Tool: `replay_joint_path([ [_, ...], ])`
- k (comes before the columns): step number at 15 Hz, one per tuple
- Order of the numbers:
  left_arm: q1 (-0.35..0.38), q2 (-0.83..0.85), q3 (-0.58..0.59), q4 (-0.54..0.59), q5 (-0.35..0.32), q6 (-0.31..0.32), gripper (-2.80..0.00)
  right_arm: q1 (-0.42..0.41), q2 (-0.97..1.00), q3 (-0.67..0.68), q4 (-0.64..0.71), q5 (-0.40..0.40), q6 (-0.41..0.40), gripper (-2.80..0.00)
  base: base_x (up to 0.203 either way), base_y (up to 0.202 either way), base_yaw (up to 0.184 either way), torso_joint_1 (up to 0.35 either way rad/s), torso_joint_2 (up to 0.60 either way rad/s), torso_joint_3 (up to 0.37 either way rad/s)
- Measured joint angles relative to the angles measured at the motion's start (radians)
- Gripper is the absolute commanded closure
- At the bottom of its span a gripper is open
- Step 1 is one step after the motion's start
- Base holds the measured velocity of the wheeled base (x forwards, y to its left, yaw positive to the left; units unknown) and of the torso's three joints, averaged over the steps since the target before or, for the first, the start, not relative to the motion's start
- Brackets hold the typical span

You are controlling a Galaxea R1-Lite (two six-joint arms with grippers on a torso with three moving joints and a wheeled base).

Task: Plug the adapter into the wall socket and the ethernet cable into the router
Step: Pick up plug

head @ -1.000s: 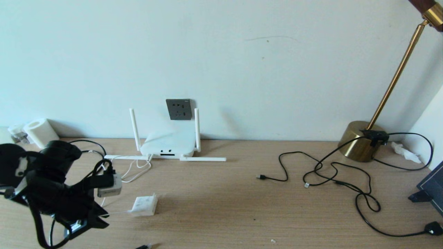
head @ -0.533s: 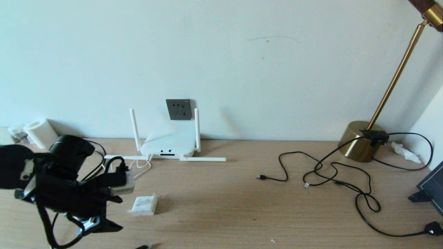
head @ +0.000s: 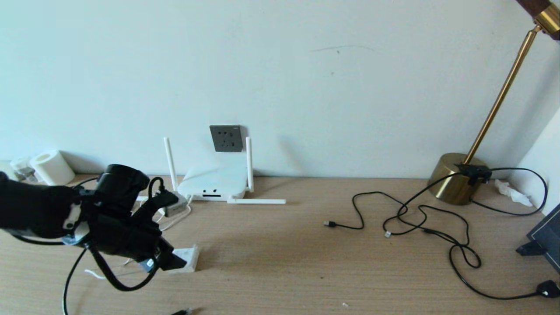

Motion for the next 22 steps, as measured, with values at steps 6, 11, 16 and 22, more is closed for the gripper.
replay_joint_path([
  [6, -0.113, 0.051, -0.053, 0.018, 0.02, -0.458, -2.8, 0.0, 0.0, 0.0, 0.001, 0.0, 0.0, 0.0, 0.0, 0.0, 0.0, 0.0, 0.0, 0.0],
  [11, -0.115, 0.076, -0.055, 0.039, 0.088, -0.481, -2.8, 0.0, 0.0, 0.0, 0.0, 0.0, 0.0, 0.0, 0.0, 0.0, 0.0, 0.0, 0.0, 0.0],
  [16, -0.114, 0.08, -0.054, 0.074, 0.112, -0.485, -2.8, 0.0, 0.0, 0.0, 0.0, 0.0, 0.0, 0.0, 0.0, 0.0, 0.0, 0.0, 0.0, 0.0],
  [22, -0.123, 0.074, -0.027, 0.057, 0.119, -0.521, -2.8, 0.0, 0.0, 0.0, 0.0, 0.0, 0.0, 0.0, 0.0, 0.0, 0.0, 0.0, 0.0, 0.0],
])
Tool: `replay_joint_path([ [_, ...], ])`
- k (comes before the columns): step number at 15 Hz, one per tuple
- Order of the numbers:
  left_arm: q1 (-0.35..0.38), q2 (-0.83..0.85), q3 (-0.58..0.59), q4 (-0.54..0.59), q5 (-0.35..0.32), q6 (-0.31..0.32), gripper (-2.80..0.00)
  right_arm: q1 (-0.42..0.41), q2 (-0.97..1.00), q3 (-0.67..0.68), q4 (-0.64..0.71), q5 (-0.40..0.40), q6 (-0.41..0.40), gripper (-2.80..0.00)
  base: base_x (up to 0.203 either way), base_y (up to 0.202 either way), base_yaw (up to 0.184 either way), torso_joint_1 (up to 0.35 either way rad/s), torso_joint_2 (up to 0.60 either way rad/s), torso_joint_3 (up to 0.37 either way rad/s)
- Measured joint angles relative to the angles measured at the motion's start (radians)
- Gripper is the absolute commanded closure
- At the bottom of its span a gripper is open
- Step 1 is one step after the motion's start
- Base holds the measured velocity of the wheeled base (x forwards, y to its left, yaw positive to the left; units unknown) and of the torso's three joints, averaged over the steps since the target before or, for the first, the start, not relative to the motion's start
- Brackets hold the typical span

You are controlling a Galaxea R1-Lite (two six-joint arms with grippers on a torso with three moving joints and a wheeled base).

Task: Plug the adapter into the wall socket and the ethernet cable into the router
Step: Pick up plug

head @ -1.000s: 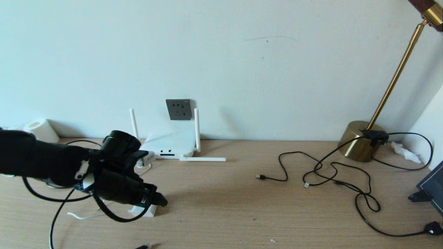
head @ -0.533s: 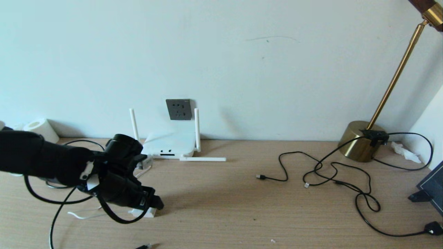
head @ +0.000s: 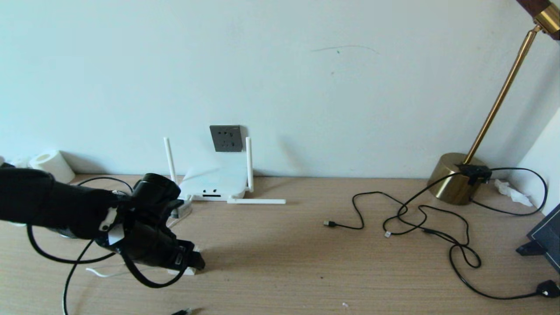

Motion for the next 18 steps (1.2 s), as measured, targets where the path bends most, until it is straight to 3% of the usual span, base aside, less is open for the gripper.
replay_joint_path([
  [5, -0.016, -0.03, 0.116, -0.178, 0.035, -0.031, -2.8, 0.0, 0.0, 0.0, 0.0, 0.0, 0.0, 0.0, 0.0, 0.0, 0.0, 0.0, 0.0, 0.0],
  [10, -0.039, -0.034, 0.306, -0.605, 0.155, -0.052, -2.8, 0.0, 0.0, 0.0, 0.001, 0.0, 0.0, 0.0, 0.0, 0.0, 0.0, 0.0, 0.0, 0.0],
  [14, -0.051, -0.029, 0.438, -0.969, 0.208, -0.063, -2.8, 0.0, 0.0, 0.0, 0.001, 0.0, 0.0, 0.0, 0.0, 0.0, 0.0, 0.0, 0.0, 0.0],
  [18, -0.105, 0.029, 0.558, -1.292, 0.293, -0.08, -2.8, 0.0, 0.0, 0.0, 0.0, 0.0, 0.0, 0.0, 0.0, 0.0, 0.0, 0.0, 0.0, 0.0],
])
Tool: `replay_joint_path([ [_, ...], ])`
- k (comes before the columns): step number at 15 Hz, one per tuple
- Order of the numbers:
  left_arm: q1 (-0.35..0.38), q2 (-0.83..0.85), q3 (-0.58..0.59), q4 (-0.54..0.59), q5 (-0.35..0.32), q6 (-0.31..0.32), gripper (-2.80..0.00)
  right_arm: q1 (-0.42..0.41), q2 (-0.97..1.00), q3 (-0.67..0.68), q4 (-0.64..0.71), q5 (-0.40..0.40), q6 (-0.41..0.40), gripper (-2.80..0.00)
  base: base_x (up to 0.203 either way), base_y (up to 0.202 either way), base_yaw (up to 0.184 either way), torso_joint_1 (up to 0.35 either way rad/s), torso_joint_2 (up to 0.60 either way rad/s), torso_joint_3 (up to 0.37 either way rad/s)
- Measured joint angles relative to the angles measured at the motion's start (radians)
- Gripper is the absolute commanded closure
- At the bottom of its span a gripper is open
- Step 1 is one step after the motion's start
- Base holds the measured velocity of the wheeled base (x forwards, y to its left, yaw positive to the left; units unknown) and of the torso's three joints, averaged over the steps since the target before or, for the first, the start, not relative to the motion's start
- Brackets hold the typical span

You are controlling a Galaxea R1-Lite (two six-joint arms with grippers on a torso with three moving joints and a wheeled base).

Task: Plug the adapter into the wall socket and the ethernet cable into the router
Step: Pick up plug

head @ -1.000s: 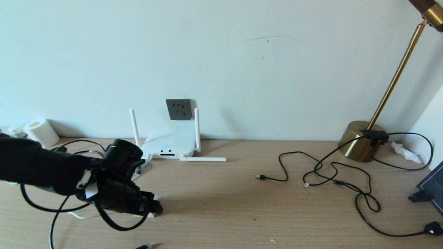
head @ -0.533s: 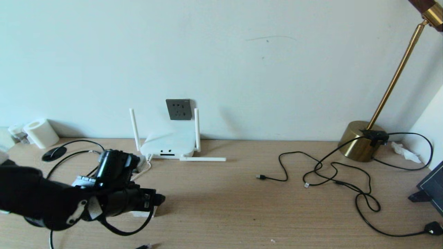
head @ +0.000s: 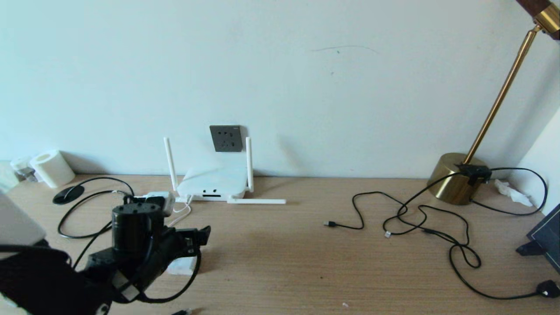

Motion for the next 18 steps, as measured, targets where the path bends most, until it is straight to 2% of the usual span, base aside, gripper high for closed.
replay_joint_path([
  [3, -0.043, 0.016, 0.077, -0.045, 0.012, -0.003, -2.8, 0.0, 0.0, 0.0, 0.0, 0.0, 0.0, 0.0, 0.0, 0.0, 0.0, 0.0, 0.0, 0.0],
  [7, -0.049, 0.011, 0.137, -0.047, 0.013, -0.013, -2.8, 0.0, 0.0, 0.0, 0.0, 0.0, 0.0, 0.0, 0.0, 0.0, 0.0, 0.0, 0.0, 0.0],
  [11, -0.049, 0.009, 0.149, -0.051, 0.013, -0.037, -2.8, 0.0, 0.0, 0.0, 0.0, 0.0, 0.0, 0.0, 0.0, 0.0, 0.0, 0.0, 0.0, 0.0],
  [18, -0.049, 0.006, 0.202, -0.086, 0.013, -0.038, -2.8, 0.0, 0.0, 0.0, 0.0, 0.0, 0.0, 0.0, 0.0, 0.0, 0.0, 0.0, 0.0, 0.0],
])
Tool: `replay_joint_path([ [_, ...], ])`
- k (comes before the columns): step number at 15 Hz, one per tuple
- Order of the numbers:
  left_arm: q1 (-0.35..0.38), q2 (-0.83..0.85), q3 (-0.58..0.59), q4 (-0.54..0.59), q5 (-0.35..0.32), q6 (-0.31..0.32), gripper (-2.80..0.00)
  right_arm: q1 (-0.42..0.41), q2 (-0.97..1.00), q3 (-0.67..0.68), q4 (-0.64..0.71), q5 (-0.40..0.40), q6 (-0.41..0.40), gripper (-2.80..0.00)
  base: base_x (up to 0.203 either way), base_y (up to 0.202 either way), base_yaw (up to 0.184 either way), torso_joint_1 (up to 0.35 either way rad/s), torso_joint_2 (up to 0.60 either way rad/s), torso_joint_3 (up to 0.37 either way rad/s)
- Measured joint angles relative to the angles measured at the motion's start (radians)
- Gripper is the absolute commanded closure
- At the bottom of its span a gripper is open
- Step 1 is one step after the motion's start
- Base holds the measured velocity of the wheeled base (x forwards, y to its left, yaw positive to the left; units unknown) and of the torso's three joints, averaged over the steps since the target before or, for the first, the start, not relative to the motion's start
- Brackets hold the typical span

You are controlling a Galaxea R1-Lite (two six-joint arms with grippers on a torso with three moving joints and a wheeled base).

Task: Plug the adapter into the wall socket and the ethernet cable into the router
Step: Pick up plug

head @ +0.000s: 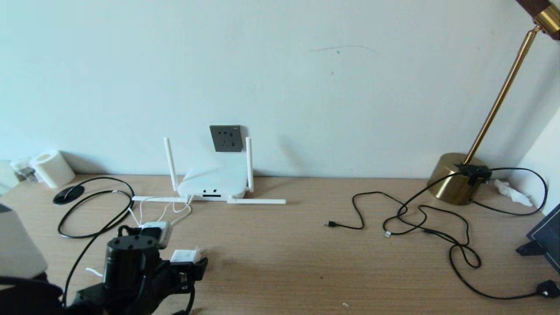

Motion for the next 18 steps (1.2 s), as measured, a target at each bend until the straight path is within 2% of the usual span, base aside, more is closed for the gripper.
replay_joint_path([
  [11, 0.0, 0.058, -0.044, 0.001, -0.002, 0.005, -2.8, 0.0, 0.0, 0.0, 0.0, 0.0, 0.0, 0.0, 0.0, 0.0, 0.0, 0.0, 0.0, 0.0],
  [12, 0.0, 0.061, -0.05, 0.001, -0.002, 0.007, 0.0, 0.0, 0.0, 0.0, 0.0, 0.0, 0.0, 0.0, 0.0, 0.0, 0.0, 0.0, 0.0, 0.0],
  [16, 0.001, 0.068, -0.064, 0.001, -0.001, 0.013, 0.0, 0.0, 0.0, 0.0, 0.0, 0.0, 0.0, 0.0, 0.0, 0.0, 0.0, 0.0, 0.0, 0.0],
  [18, 0.007, 0.065, -0.061, 0.001, -0.002, 0.051, 0.0, 0.0, 0.0, 0.0, 0.0, 0.0, 0.0, 0.0, 0.0, 0.0, 0.0, 0.0, 0.0, 0.0],
])
